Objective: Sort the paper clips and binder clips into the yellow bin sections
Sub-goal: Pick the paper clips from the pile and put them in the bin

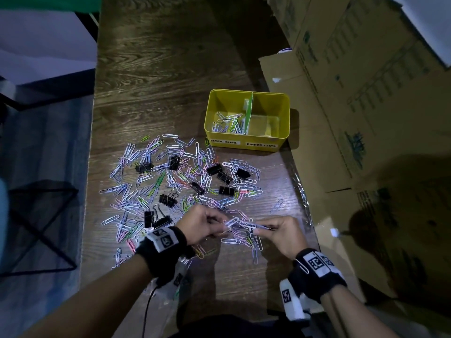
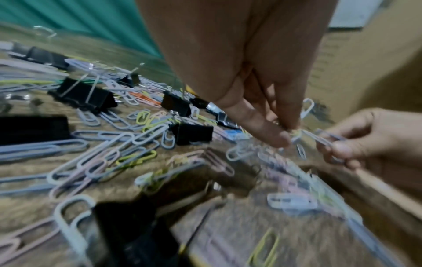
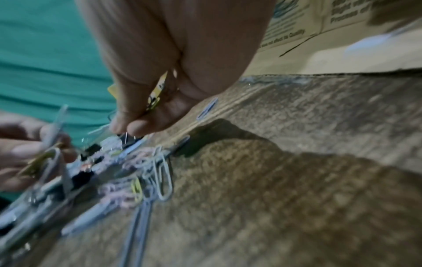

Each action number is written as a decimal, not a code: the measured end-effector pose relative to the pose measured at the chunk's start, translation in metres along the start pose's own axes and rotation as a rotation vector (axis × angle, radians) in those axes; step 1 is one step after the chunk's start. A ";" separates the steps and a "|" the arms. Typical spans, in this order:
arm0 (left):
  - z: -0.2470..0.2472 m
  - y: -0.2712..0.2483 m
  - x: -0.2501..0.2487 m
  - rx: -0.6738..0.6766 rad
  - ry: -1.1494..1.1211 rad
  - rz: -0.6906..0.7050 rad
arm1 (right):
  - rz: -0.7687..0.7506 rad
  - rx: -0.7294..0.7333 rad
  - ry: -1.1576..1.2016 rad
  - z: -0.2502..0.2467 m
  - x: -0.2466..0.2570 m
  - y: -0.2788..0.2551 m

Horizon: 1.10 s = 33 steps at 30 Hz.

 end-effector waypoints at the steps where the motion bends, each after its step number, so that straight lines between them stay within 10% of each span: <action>1: -0.007 -0.001 -0.004 0.014 -0.122 -0.013 | 0.001 -0.020 0.090 -0.002 0.005 -0.001; 14: -0.133 0.086 -0.131 -0.286 -0.684 0.206 | -0.272 -0.171 0.355 -0.049 0.142 0.009; 22: -0.127 0.149 -0.111 -0.382 -0.042 -0.020 | -0.310 -0.272 0.115 -0.071 0.213 0.104; 27: -0.117 0.108 -0.110 -0.582 0.059 0.192 | -0.266 -0.273 -0.208 -0.061 0.220 0.161; 33: -0.047 0.033 -0.064 -0.119 0.345 0.223 | -0.247 -0.064 -0.591 -0.035 0.226 0.161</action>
Point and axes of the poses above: each hand's wrist, its own y-axis towards the middle knuckle, its own z-axis out of the palm, x = y × z, the point moved 2 cm from there along y, towards the middle knuckle, and after that the axes turned 2 degrees about x, right-handed, at the moved point
